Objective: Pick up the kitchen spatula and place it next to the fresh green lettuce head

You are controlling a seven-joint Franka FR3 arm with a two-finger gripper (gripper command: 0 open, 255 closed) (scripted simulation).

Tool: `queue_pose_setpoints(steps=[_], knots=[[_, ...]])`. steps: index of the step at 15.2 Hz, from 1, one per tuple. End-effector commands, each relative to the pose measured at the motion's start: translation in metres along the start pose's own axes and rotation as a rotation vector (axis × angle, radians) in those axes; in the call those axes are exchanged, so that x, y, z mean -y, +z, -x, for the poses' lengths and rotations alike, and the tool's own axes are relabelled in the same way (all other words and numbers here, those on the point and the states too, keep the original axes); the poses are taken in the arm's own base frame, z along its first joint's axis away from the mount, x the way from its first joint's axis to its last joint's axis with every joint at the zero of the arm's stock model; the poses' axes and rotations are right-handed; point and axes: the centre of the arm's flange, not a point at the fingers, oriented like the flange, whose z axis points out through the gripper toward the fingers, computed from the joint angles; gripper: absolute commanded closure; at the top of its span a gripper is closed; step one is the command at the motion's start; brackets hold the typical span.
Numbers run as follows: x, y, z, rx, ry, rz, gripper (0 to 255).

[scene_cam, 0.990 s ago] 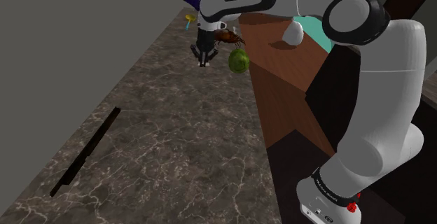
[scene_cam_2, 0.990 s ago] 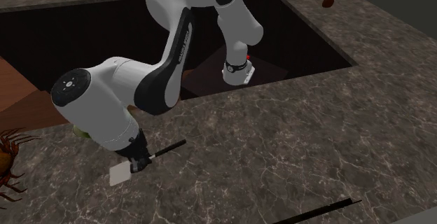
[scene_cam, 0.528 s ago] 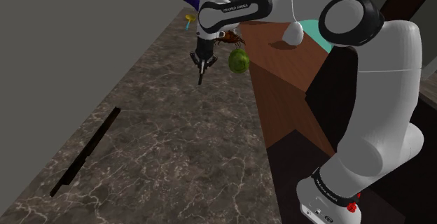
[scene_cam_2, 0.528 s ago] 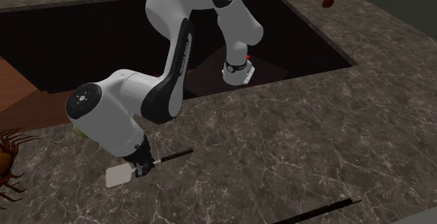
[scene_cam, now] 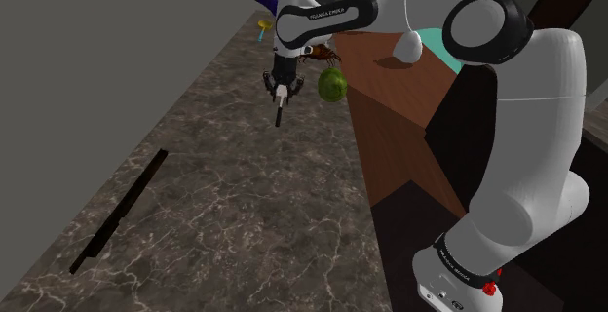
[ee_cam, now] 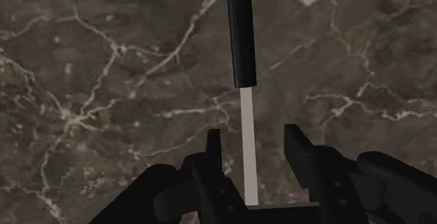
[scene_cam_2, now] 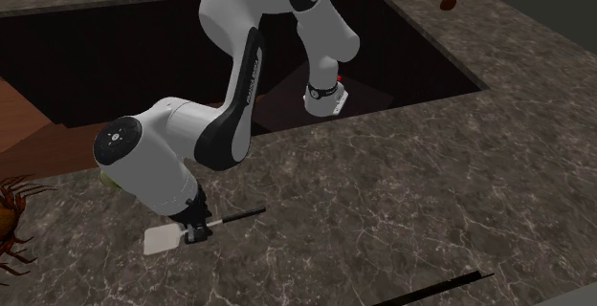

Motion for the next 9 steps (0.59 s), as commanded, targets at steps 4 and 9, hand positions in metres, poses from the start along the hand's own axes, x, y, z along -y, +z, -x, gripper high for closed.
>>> queue_pose_setpoints(steps=[4, 9], knots=[[0.0, 0.0, 0.0, 0.0, 0.0, 0.0, 0], [0.0, -0.05, 0.0, 0.0, 0.0, 0.0, 0]])
